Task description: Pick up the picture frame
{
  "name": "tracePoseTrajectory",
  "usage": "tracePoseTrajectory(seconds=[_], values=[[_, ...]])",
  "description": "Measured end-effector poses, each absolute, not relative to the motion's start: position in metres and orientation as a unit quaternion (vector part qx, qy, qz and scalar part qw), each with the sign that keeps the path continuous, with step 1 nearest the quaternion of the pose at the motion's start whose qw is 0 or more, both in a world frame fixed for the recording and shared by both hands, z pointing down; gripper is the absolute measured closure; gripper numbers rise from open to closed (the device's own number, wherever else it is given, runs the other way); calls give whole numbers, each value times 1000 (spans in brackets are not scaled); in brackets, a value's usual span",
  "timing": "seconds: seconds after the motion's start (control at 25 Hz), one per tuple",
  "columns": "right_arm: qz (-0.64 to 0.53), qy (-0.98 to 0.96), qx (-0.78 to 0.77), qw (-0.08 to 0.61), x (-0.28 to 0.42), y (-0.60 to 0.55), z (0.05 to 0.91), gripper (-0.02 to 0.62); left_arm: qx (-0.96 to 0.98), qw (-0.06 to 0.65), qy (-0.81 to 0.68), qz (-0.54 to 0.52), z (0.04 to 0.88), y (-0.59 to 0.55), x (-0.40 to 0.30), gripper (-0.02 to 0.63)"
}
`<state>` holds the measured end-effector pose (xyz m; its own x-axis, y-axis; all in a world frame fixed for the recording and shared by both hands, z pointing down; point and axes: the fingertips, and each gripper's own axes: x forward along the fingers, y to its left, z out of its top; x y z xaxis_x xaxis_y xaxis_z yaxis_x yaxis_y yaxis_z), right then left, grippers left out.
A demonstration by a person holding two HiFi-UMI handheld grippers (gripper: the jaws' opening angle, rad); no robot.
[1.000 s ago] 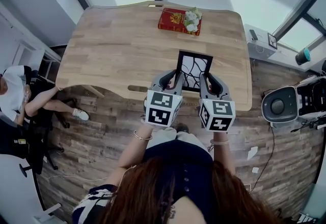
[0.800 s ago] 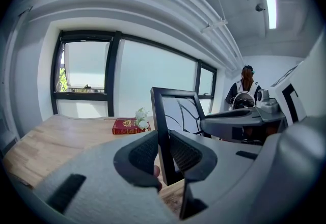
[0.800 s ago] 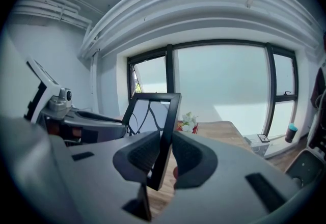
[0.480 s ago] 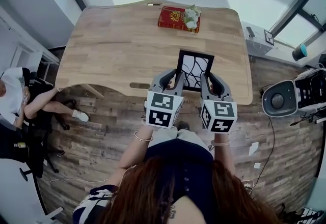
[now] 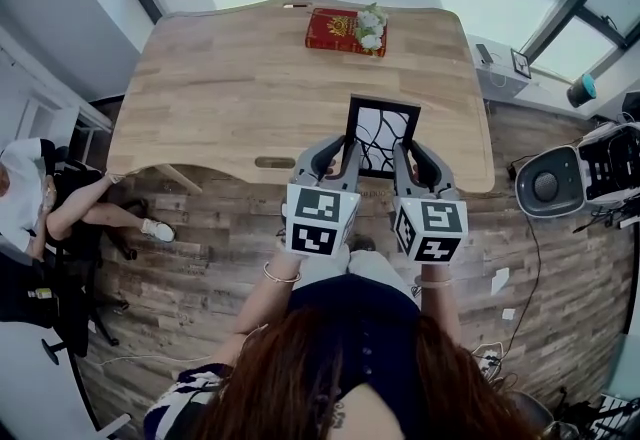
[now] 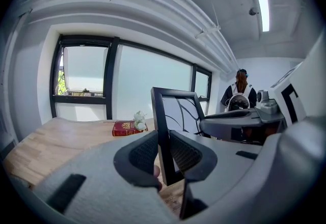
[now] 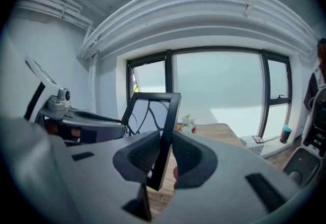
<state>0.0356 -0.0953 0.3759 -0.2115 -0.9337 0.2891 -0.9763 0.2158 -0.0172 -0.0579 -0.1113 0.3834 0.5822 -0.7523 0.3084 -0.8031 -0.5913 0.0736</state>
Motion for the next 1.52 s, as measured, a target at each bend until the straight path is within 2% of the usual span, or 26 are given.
tracePoseTrajectory(seconds=[1.52], values=[[92,-803,580,101,88,-65,374,517,861,93,-486,121,379,-73,-8,522]])
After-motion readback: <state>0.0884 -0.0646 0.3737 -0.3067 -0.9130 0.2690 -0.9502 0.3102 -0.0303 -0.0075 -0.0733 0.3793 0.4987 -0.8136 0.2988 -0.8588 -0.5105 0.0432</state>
